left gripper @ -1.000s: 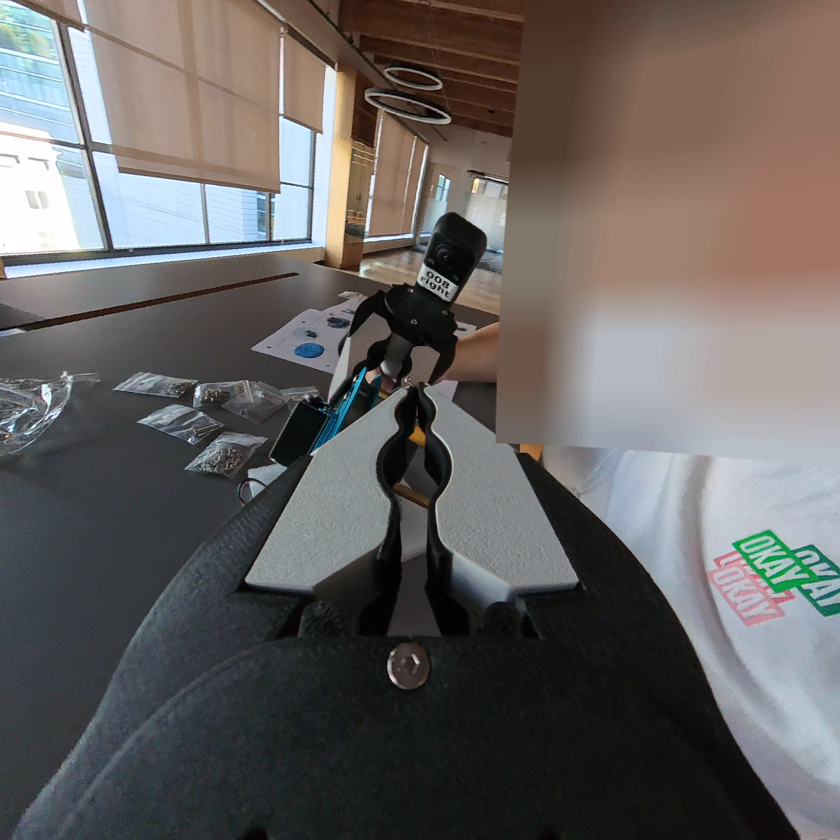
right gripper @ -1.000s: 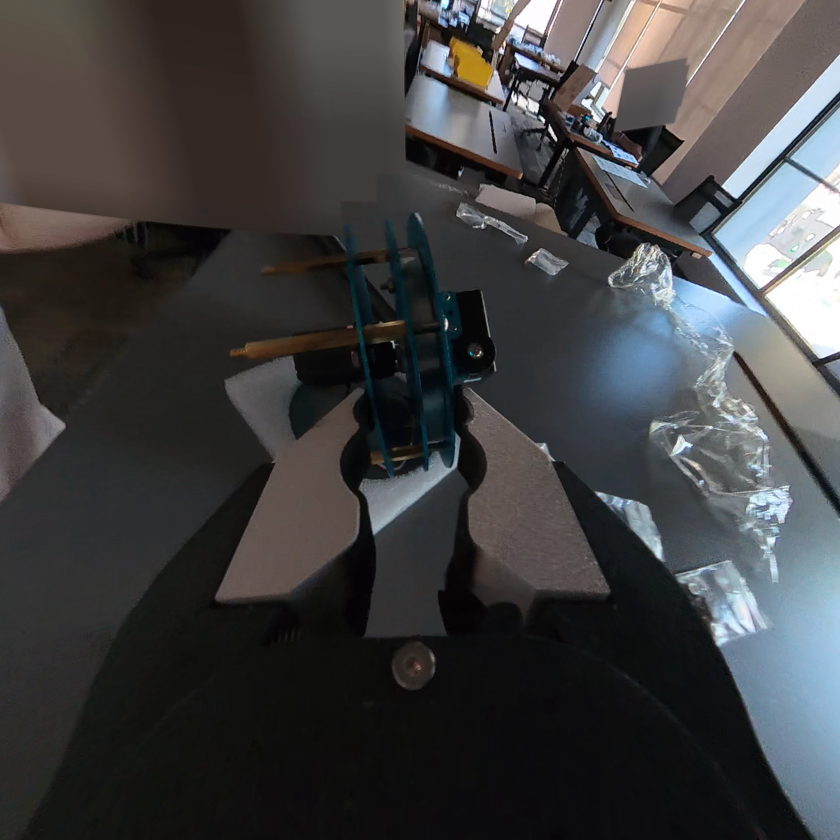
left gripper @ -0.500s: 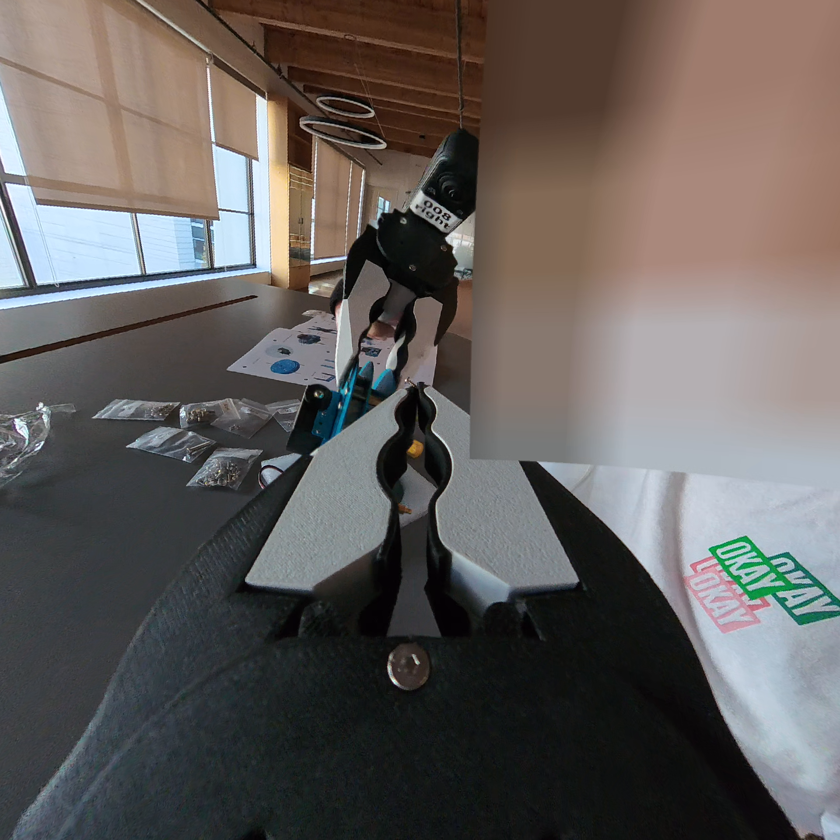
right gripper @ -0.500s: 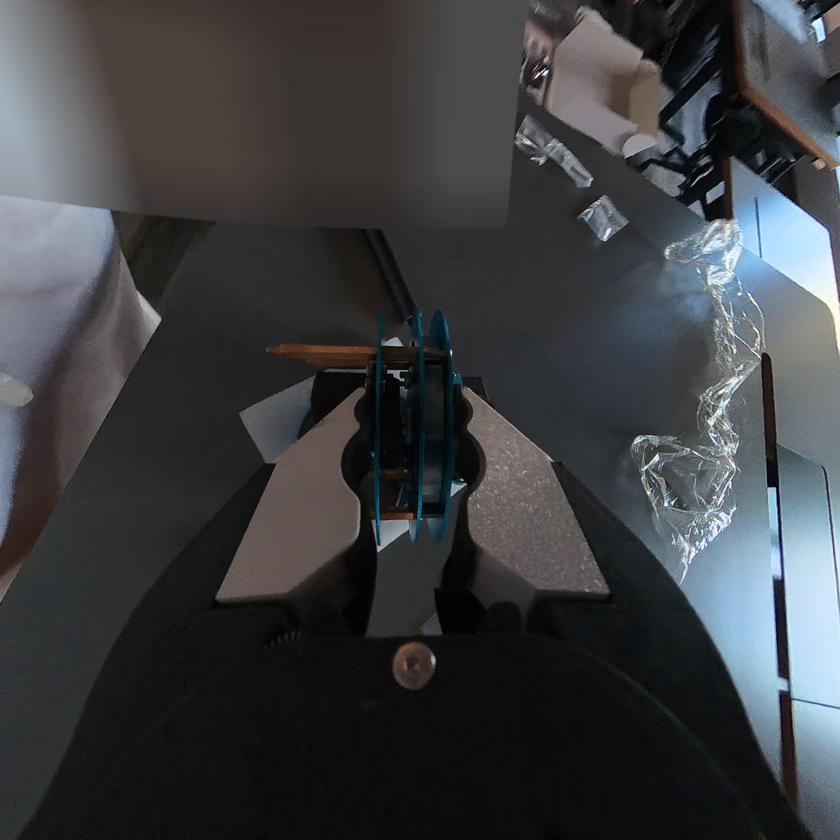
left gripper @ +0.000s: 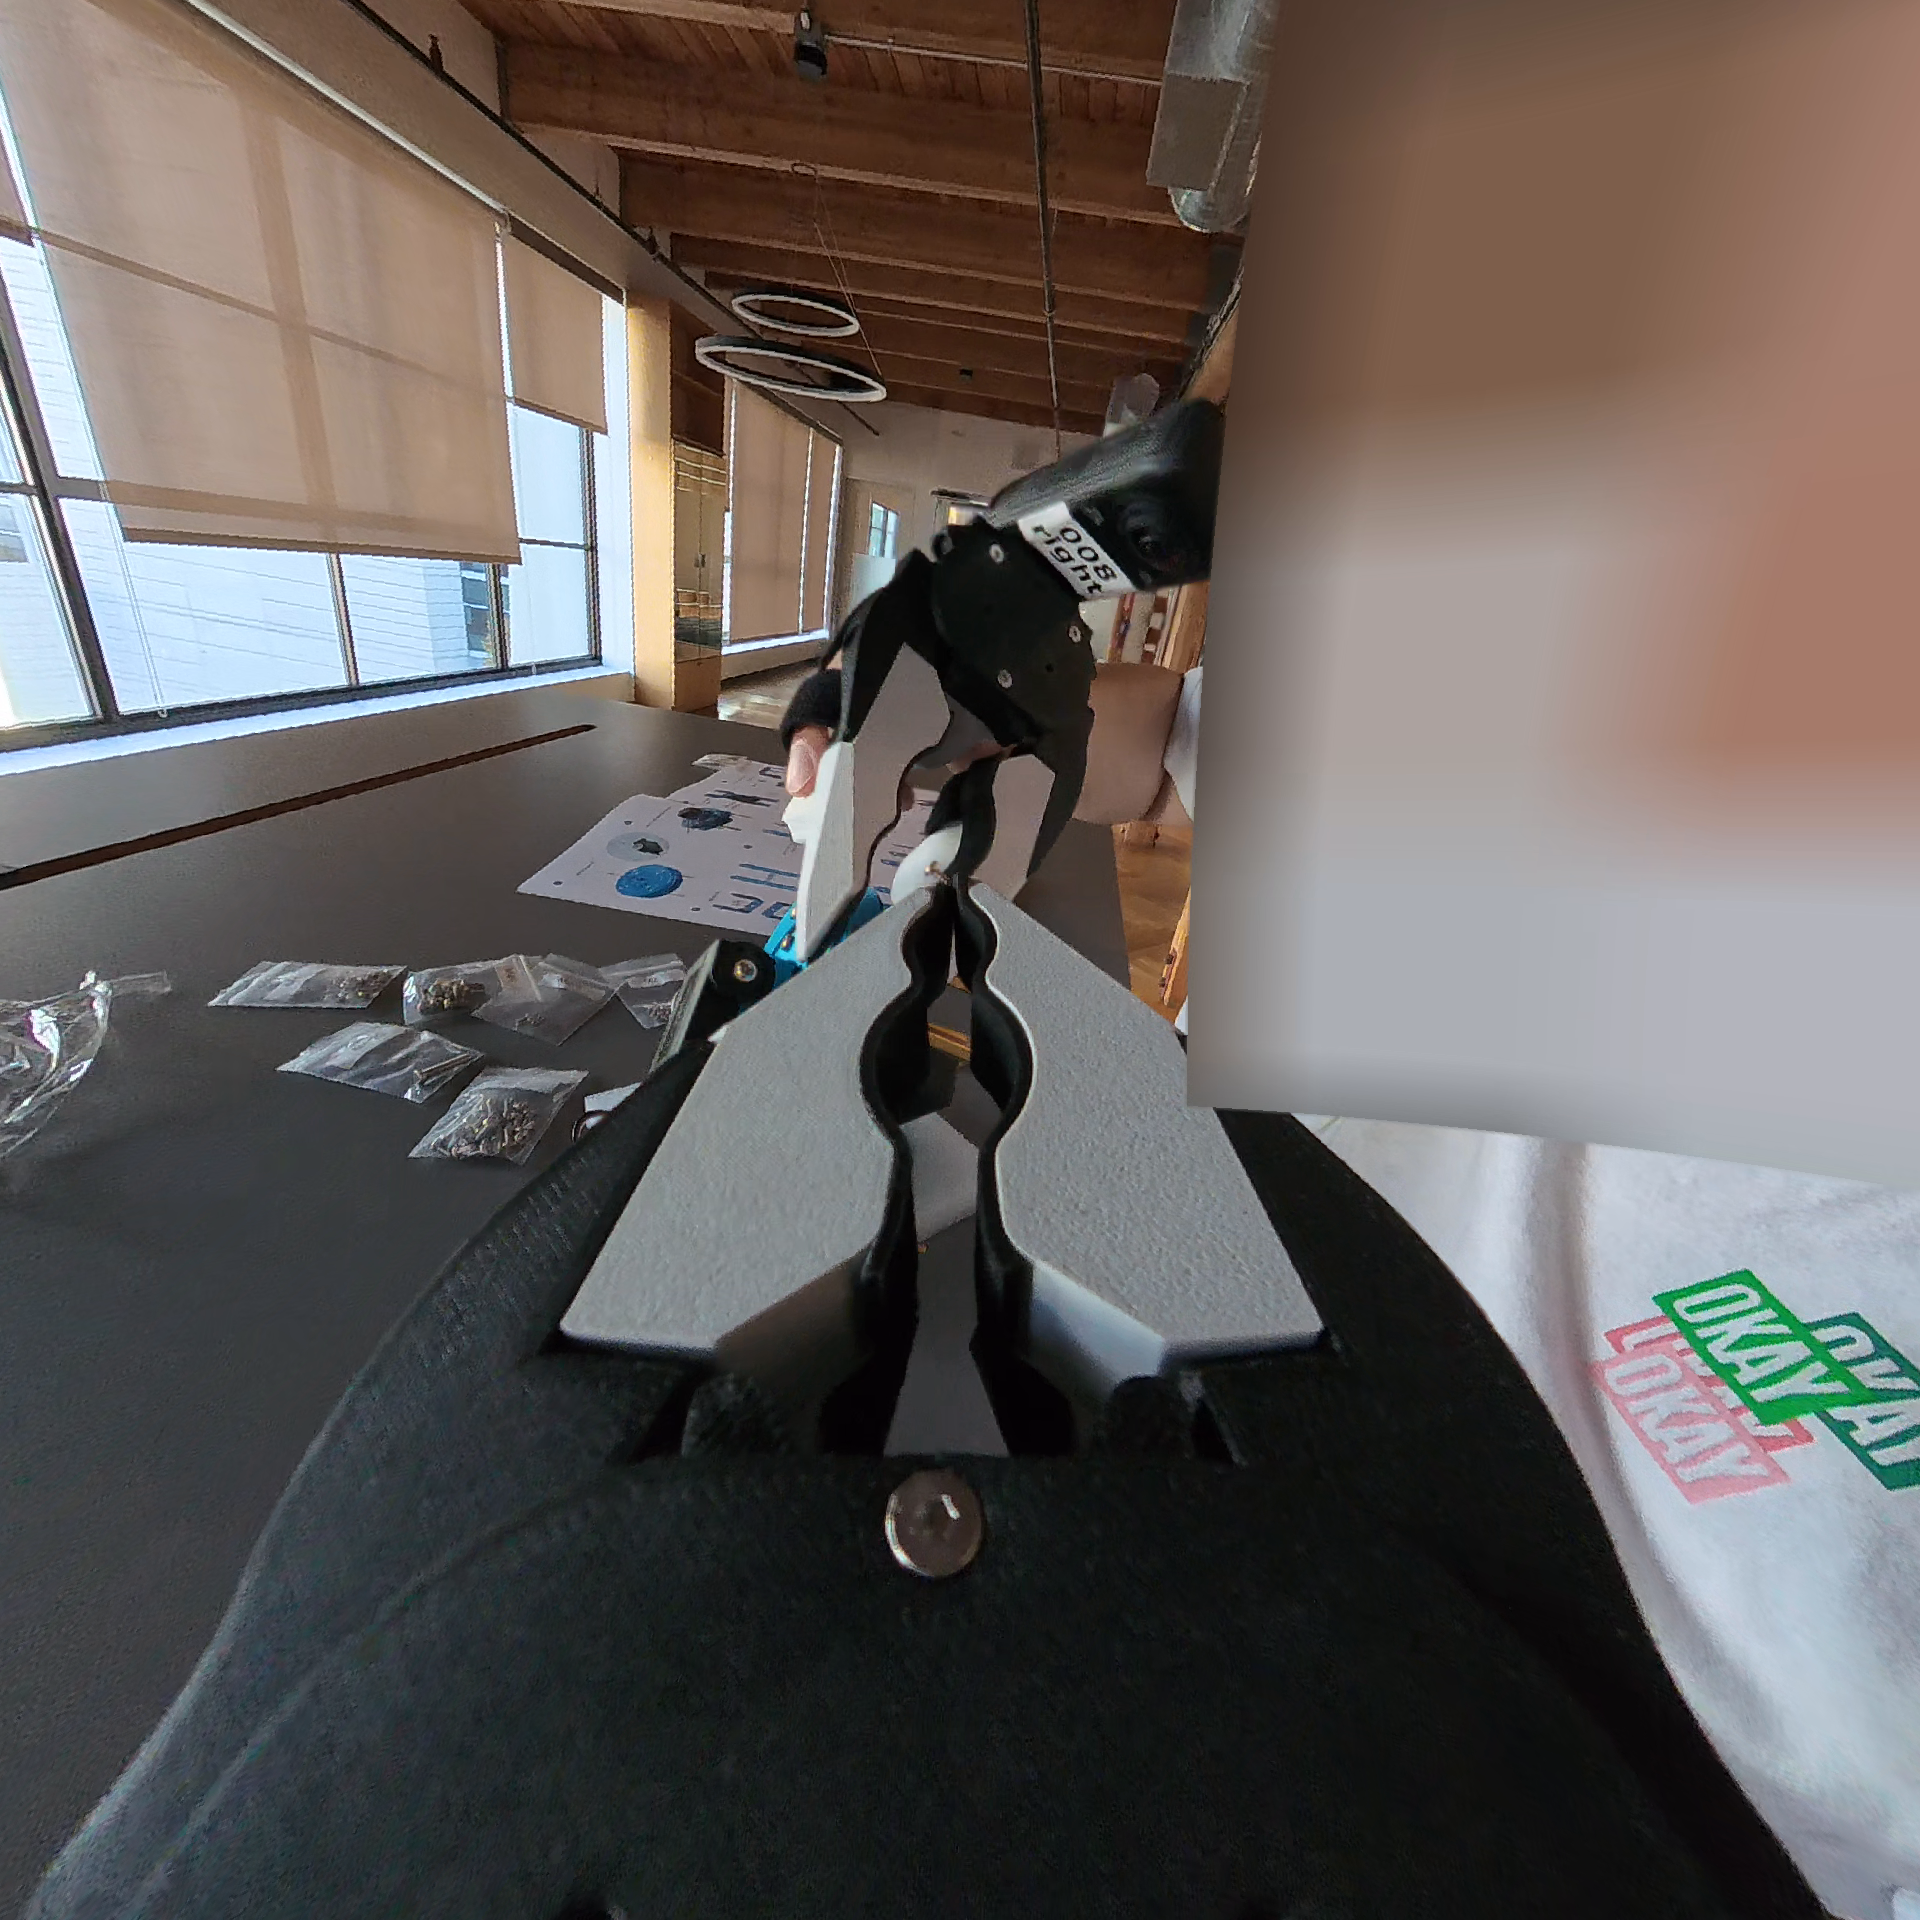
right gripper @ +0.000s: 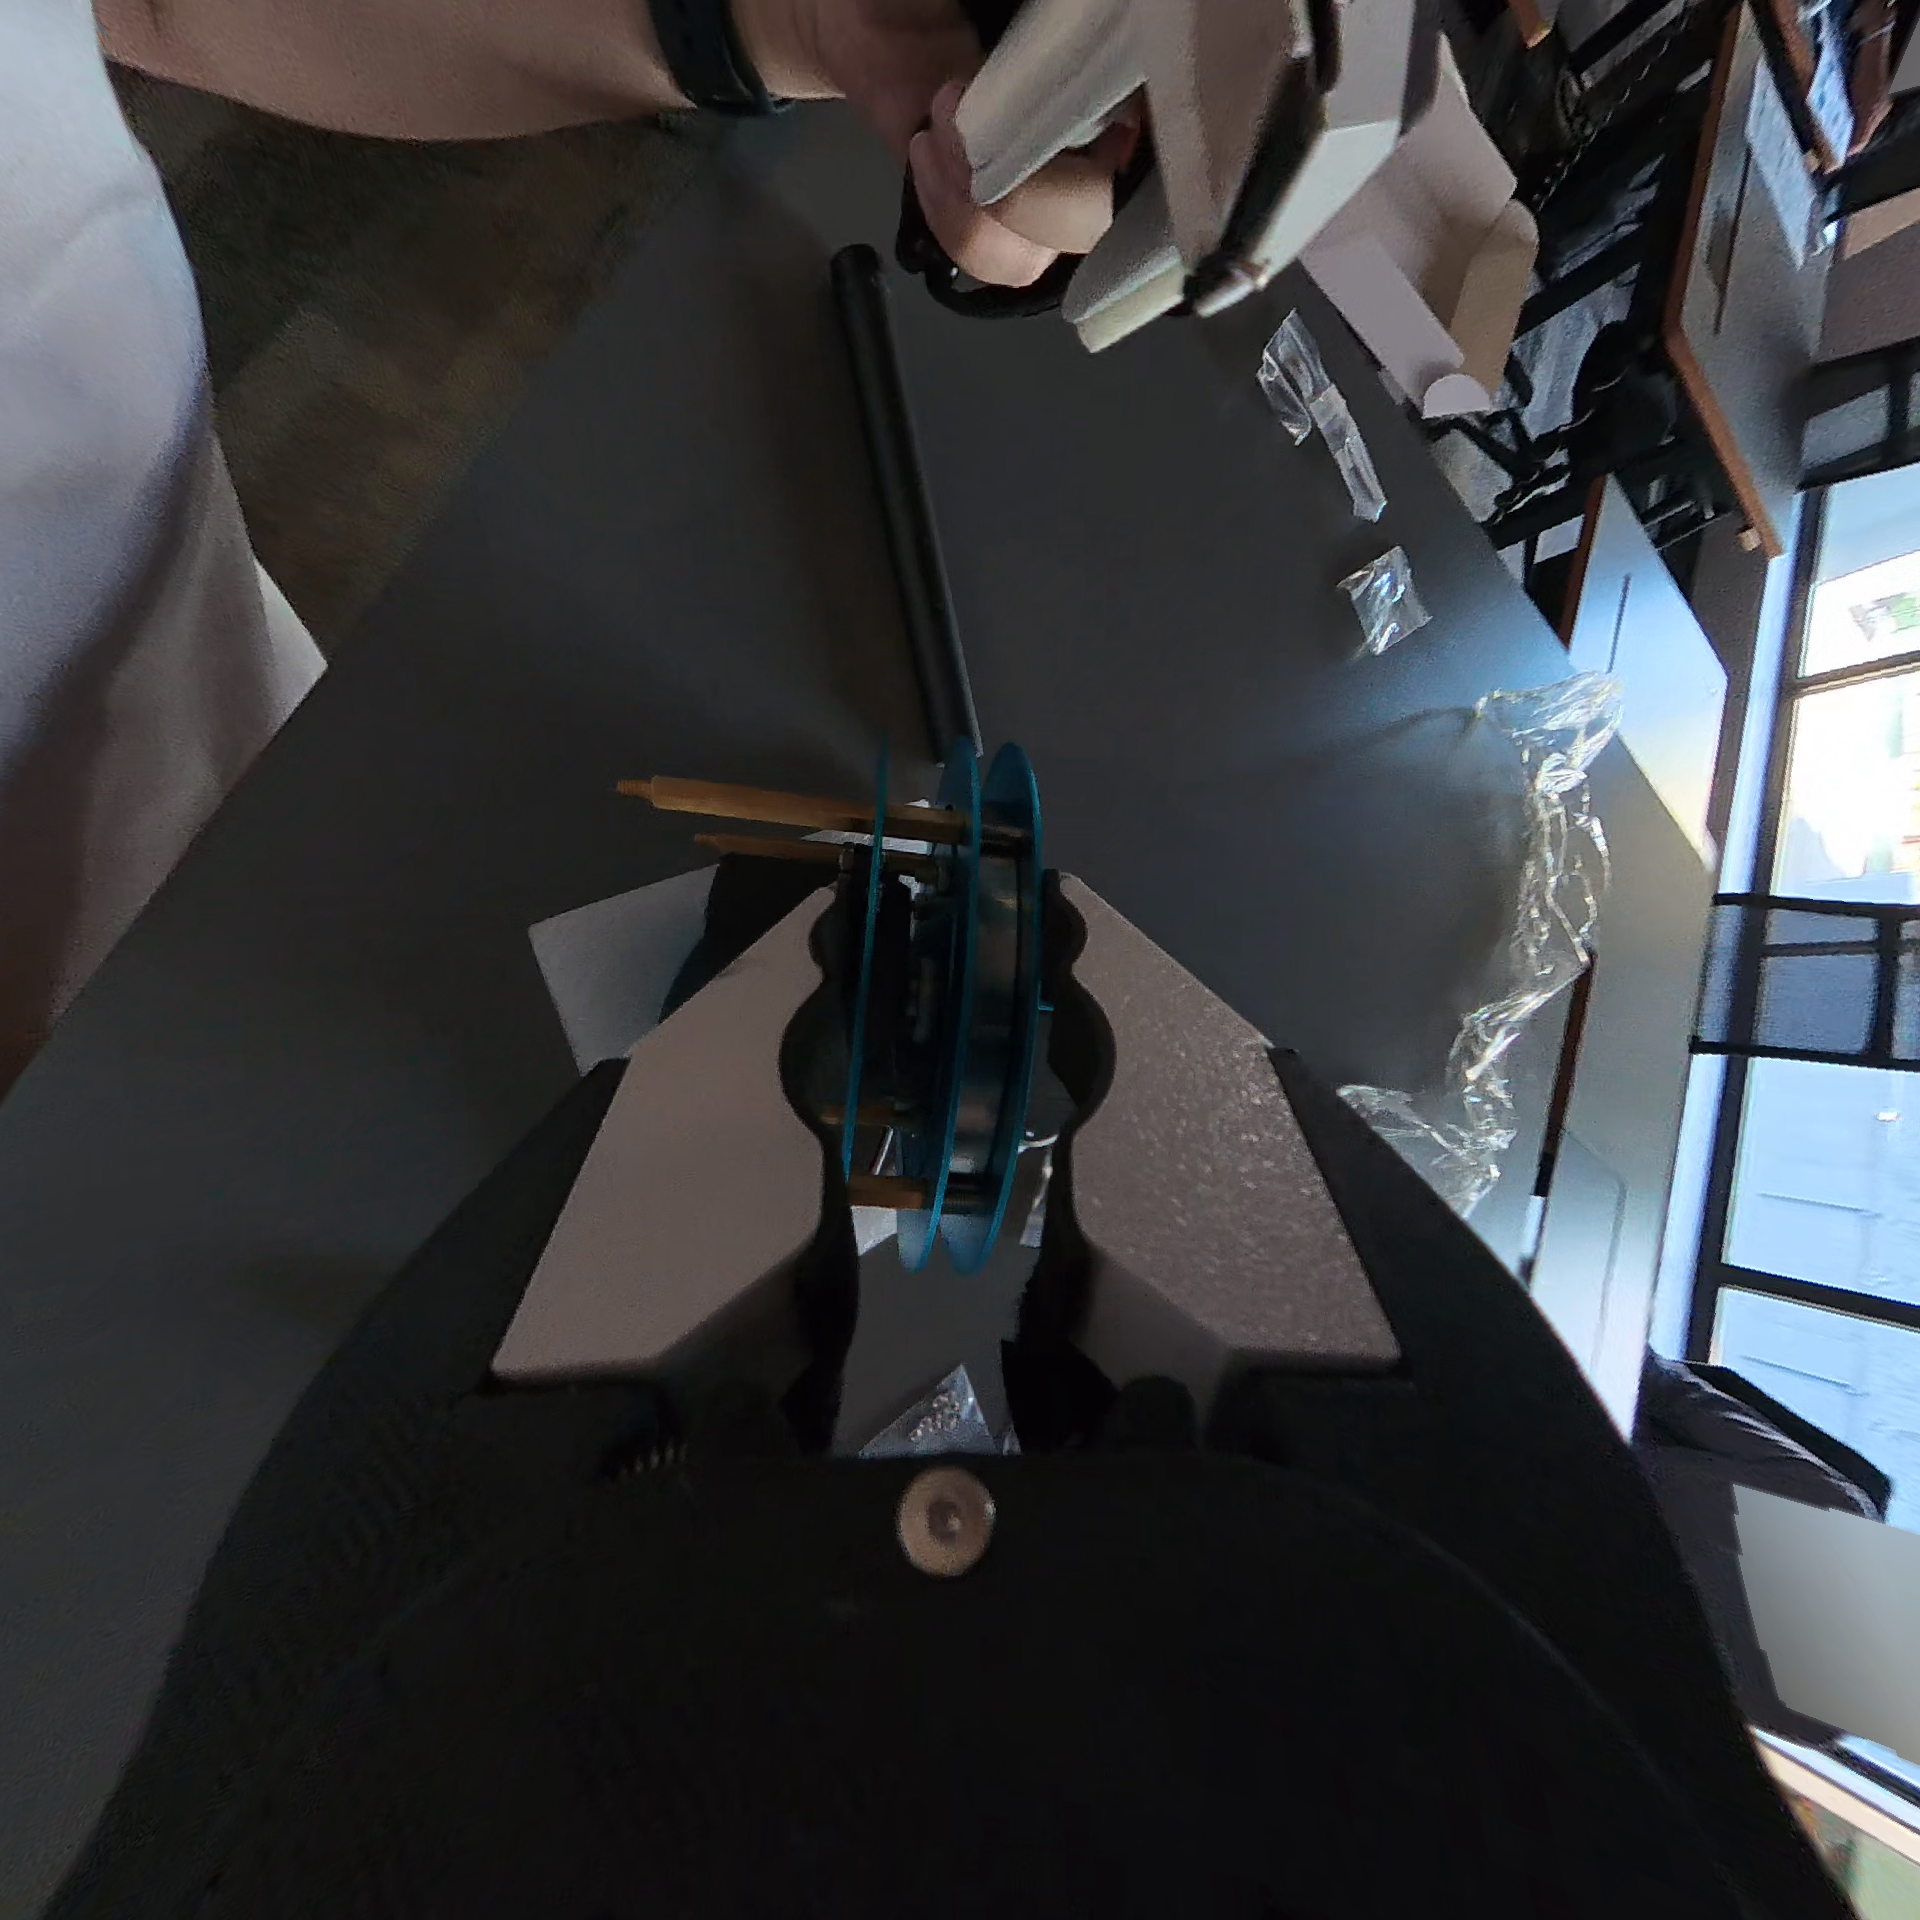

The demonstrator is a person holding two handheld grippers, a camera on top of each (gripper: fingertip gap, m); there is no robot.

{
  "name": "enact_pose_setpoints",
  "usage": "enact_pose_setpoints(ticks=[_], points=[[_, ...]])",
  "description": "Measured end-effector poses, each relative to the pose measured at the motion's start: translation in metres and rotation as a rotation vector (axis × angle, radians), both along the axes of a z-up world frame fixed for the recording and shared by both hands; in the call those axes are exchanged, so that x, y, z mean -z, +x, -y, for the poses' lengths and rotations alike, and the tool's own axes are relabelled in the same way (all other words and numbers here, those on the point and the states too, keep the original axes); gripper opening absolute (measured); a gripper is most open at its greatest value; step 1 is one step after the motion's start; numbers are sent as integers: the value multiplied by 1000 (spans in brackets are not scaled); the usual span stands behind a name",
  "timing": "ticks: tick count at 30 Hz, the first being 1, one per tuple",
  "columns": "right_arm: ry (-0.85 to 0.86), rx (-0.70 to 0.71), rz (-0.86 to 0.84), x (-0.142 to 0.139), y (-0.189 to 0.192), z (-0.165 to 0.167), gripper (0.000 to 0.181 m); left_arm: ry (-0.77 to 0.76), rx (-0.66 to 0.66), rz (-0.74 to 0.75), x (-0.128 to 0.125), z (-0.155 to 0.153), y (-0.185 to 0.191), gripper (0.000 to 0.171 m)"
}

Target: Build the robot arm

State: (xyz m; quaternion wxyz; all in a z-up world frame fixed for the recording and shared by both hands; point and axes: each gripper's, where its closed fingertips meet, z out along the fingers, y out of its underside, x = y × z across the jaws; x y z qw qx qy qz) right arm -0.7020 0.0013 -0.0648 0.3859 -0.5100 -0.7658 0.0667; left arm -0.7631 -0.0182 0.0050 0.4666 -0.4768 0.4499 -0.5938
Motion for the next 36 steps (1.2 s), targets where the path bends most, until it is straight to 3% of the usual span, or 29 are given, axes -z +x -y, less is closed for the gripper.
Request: enact_pose_setpoints(ticks=[13, 22, 28, 32, 36], points=[[-9, -25, 124, 2, -11, -2, 36, -6, 40, 7, 0, -5, -2, 0], [-52, 4, 60, -1, -7, -1, 42, -7, 71, -12, -1, -4, 0, 0], [-172, 17, -109, -22, -6, 4, 45, -27, 84, -64, 5, -9, 7, 0], [-304, 62, -351, -59, 5, 1, 44, -43, 80, -158, 17, -21, 17, 0], [-476, 189, -581, -86, 16, -19, 32, -19, 110, -186, 17, -29, 33, 0]])
